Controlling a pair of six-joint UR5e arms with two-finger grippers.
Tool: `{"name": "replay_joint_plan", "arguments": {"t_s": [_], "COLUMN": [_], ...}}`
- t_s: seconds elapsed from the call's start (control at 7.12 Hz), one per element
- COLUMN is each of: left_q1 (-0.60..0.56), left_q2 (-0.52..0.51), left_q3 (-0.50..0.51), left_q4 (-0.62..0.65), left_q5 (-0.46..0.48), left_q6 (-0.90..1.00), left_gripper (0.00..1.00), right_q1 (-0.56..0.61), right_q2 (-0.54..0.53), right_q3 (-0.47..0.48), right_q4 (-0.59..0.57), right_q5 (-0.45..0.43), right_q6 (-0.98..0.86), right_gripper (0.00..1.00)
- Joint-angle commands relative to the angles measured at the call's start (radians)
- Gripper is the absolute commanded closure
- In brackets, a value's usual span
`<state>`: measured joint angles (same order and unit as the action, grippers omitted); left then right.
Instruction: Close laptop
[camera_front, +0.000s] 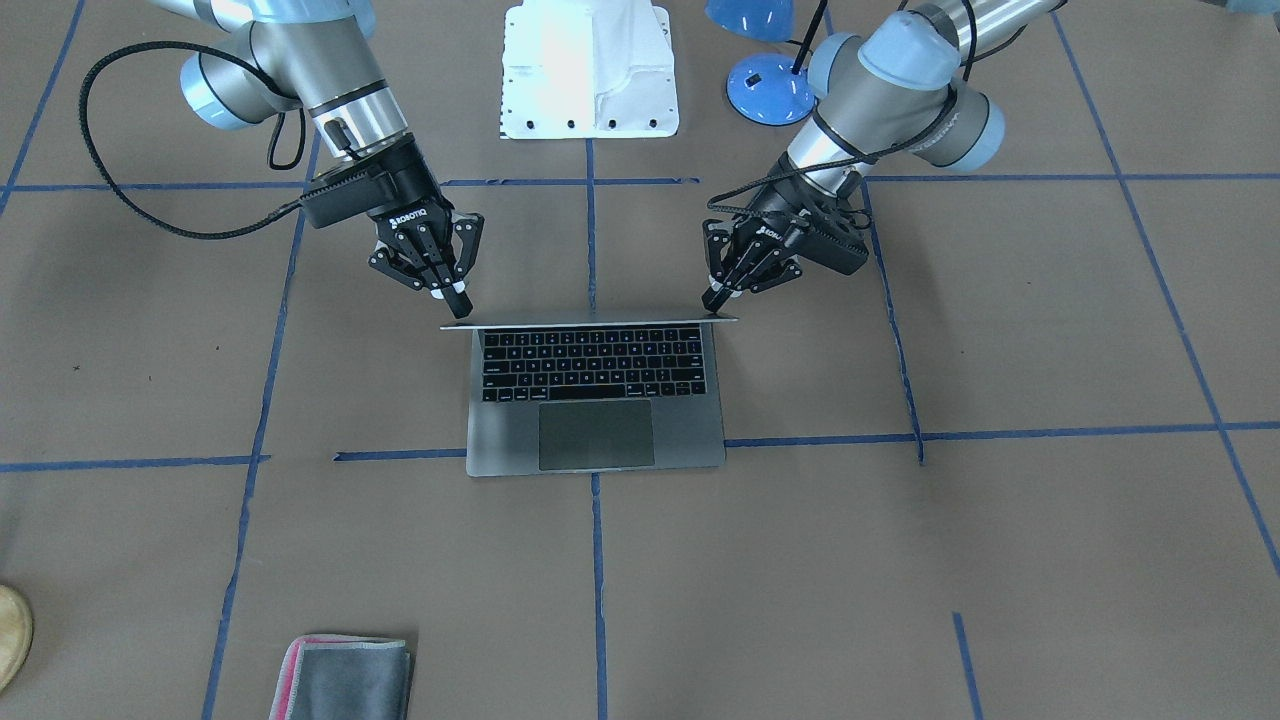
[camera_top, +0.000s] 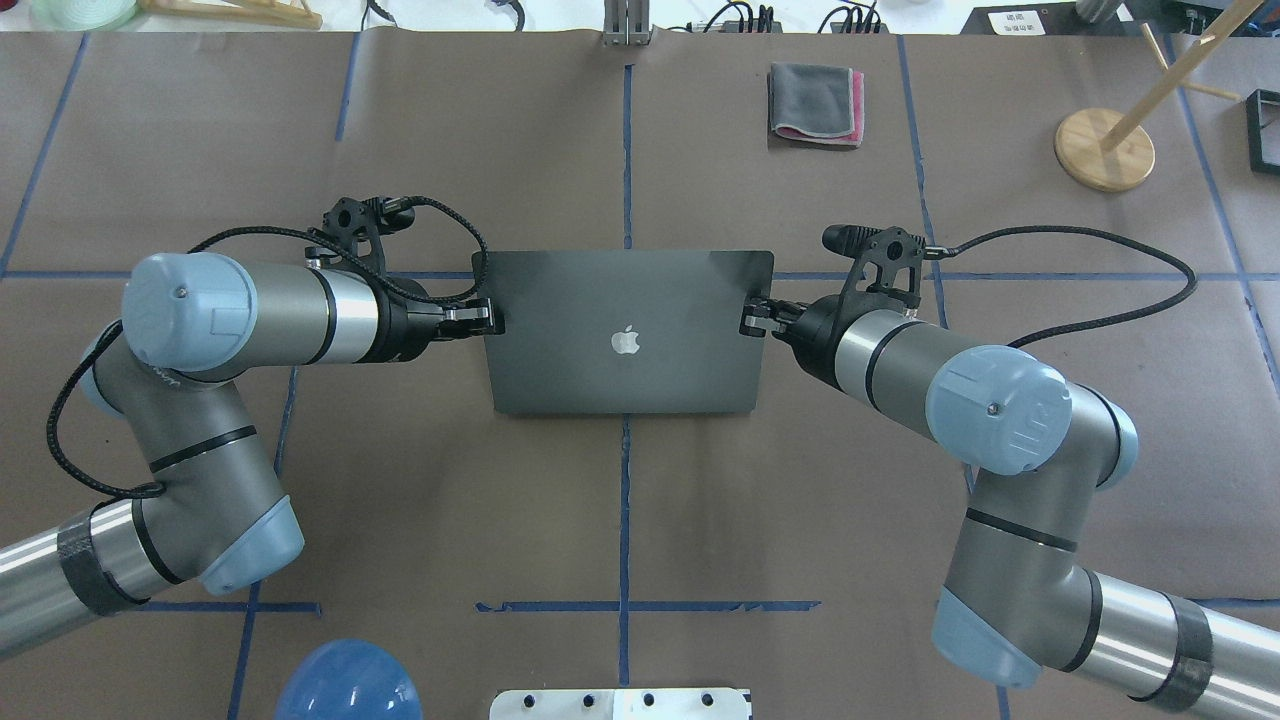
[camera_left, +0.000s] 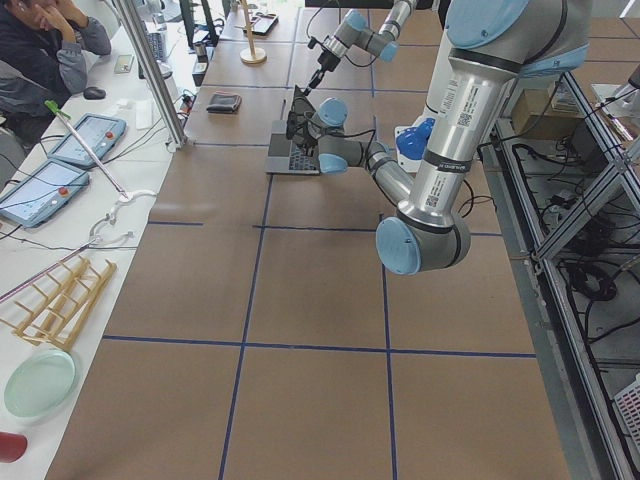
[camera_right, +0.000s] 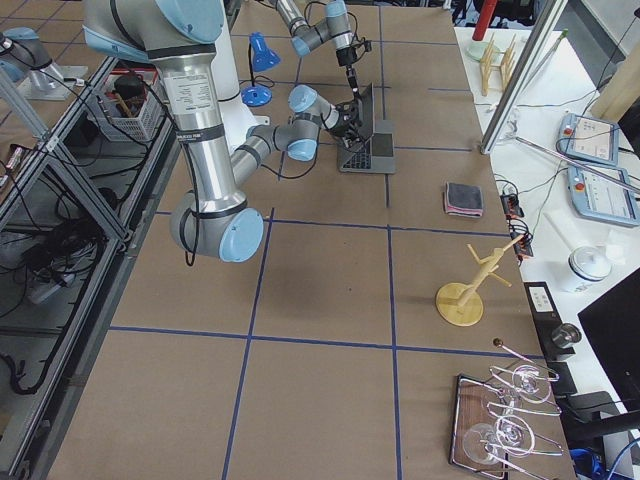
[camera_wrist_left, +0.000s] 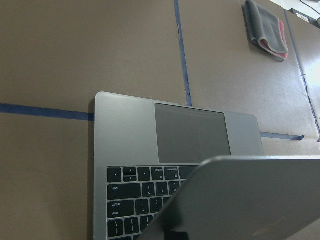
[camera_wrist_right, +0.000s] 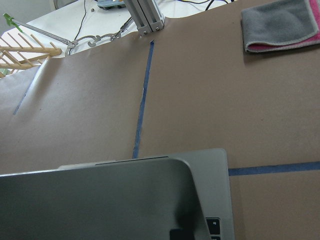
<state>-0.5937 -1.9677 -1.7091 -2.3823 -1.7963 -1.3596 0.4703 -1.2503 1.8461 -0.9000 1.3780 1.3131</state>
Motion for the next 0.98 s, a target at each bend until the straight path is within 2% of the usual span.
{"name": "replay_joint_plan", "arguments": {"t_s": [0.0, 0.56, 0.7, 0.84], "left_q1": [-0.008, -0.006, -0.008, -0.012], "left_q2": [-0.026, -0.120, -0.123, -0.125], "left_q3": [0.057, 0.290, 0.293, 0.287], "left_q4": [0.000, 0.000, 0.000, 0.000], "left_q5": [0.000, 0.003, 0.000, -0.006], "left_q6": [0.004, 0.052, 0.060, 0.059], "left_gripper": [1.00, 1.00, 1.00, 0.94], "right_q1": [0.016, 0.014, 0.017, 0.049], "right_q2": [0.078, 0.152, 0.152, 0.153], "right_q3": [-0.101, -0.321, -0.317, -0.311], "right_q4": [0.000, 0.001, 0.001, -0.007], "right_q5": [0.007, 0.007, 0.051, 0.158], "right_q6": [0.000, 0.006, 0.006, 0.009], "right_gripper": [0.97, 0.96, 0.87, 0.34]}}
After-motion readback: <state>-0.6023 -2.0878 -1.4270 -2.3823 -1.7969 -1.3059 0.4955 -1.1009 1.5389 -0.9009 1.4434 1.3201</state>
